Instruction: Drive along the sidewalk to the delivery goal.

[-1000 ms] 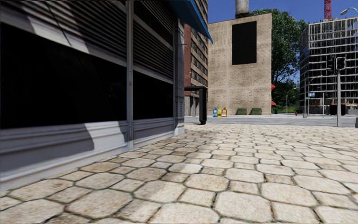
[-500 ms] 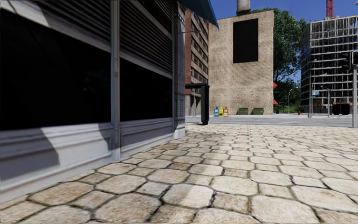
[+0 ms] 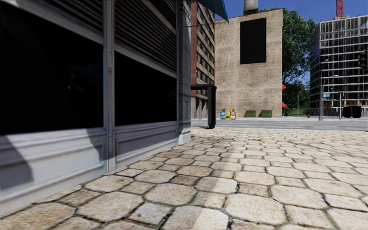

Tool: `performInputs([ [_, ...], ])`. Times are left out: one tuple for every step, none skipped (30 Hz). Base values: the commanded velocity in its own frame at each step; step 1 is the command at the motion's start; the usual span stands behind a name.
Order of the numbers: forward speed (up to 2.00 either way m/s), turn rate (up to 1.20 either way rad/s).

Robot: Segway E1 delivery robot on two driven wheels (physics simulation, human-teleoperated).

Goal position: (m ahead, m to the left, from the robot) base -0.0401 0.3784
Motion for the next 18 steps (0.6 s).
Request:
performInputs([
  [0.0, 0.0],
  [0.0, 0.0],
  [0.0, 0.0],
  [0.0, 0.0],
  [0.0, 0.0],
  [0.0, 0.0],
  [0.0, 0.0],
  [0.0, 0.0],
  [0.0, 0.0],
  [0.0, 0.0],
  [0.0, 0.0],
  [0.0, 0.0],
  [0.0, 0.0],
  [0.0, 0.0],
  [0.0, 0.0],
  [0.0, 0.0],
  [0.0, 0.0],
  [0.0, 0.0],
])
